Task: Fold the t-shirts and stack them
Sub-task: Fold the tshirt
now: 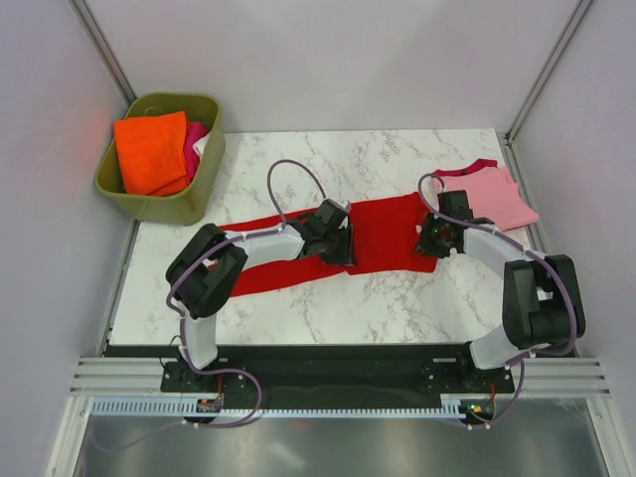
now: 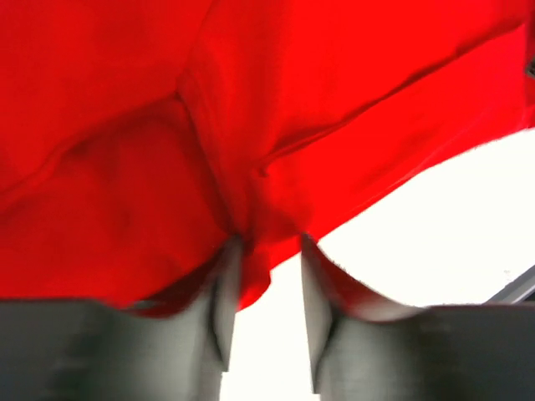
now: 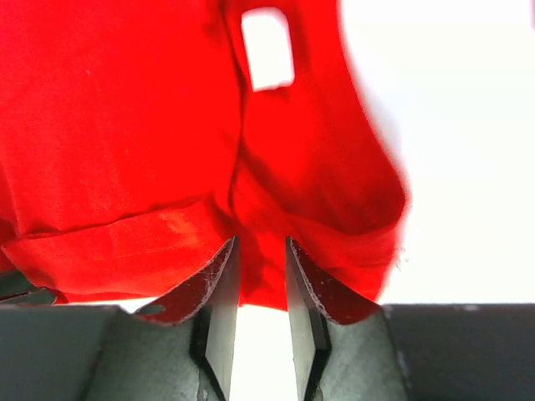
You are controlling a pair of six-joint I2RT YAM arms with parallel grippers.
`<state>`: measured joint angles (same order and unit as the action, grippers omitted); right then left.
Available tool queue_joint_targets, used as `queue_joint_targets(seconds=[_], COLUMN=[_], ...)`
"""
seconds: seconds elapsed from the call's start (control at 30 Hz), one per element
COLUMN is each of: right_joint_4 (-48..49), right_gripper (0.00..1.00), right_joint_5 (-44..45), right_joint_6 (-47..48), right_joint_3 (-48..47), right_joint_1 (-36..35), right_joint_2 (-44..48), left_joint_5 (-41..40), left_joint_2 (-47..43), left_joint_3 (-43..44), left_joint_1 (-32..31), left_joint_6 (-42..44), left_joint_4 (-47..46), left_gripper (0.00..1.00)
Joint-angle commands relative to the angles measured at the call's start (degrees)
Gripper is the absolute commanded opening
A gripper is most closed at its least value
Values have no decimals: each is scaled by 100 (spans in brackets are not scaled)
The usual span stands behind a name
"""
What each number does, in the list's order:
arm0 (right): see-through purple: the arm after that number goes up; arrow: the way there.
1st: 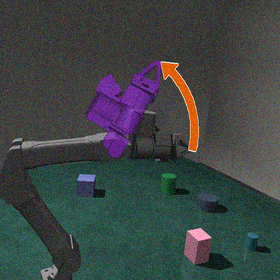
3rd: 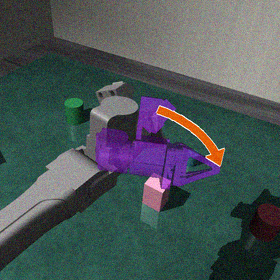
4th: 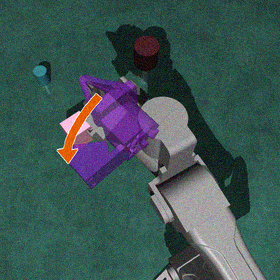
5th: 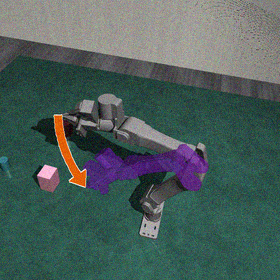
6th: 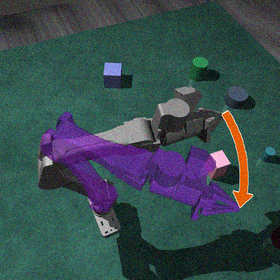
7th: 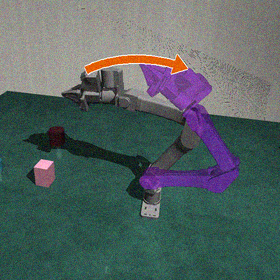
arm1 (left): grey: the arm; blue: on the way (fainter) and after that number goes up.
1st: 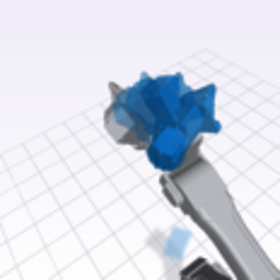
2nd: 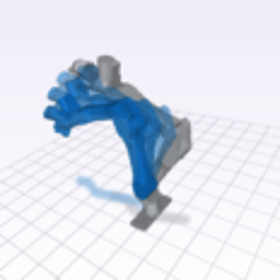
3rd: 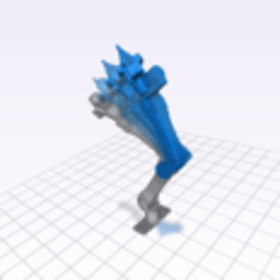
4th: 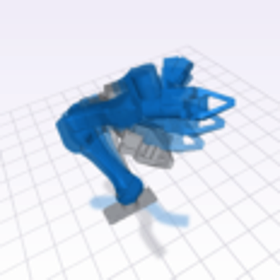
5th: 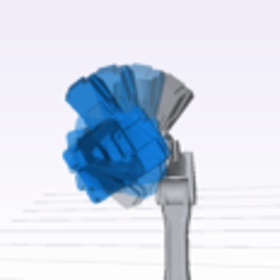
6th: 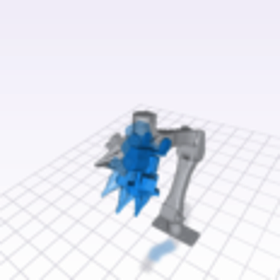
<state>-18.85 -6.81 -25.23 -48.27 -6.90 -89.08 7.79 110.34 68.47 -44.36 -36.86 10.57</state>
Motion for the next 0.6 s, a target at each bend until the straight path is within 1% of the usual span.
queue_joint_targets(seconds=[0.0,0.03,0.1,0.17,0.2,0.23,0.27,0.37,0.4,0.47,0.5,0.57], right_joint_4=[-171,-241,-435,-566,-654,-655,-664,-637,-576,-541,-506,-462], right_gripper=[36,37,37,37,33,33,29,22,19,13,7,1], right_joint_5=[311,355,364,452,452,452,461,636,646,874,909,1093], right_joint_6=[62,71,80,71,-51,-52,-104,-333,-368,-456,-465,-474], right_joint_3=[-323,-436,-560,-683,-762,-763,-745,-667,-640,-596,-596,-596], right_joint_1=[13,-5,-40,-180,-476,-479,-706,-1145,-1226,-1357,-1376,-1393], right_joint_2=[496,618,725,892,1040,1042,1076,1059,981,840,674,480], left_joint_5=[-340,-375,-471,-515,-446,-402,-358,-191,-156,-68,-59,-67], left_joint_2=[-609,-724,-1032,-1225,-1565,-1569,-1743,-1981,-2121,-2253,-2411,-2579], left_joint_3=[220,237,325,378,343,343,282,98,44,-105,-158,-350], left_joint_1=[120,173,208,261,339,340,384,682,892,1095,1270,1421], left_joint_6=[3,30,126,214,249,250,250,258,276,328,346,364], left_joint_4=[296,401,560,796,928,930,947,956,973,1009,1035,1070], left_gripper=[45,53,57,59,59,59,58,56,56,53,52,51])
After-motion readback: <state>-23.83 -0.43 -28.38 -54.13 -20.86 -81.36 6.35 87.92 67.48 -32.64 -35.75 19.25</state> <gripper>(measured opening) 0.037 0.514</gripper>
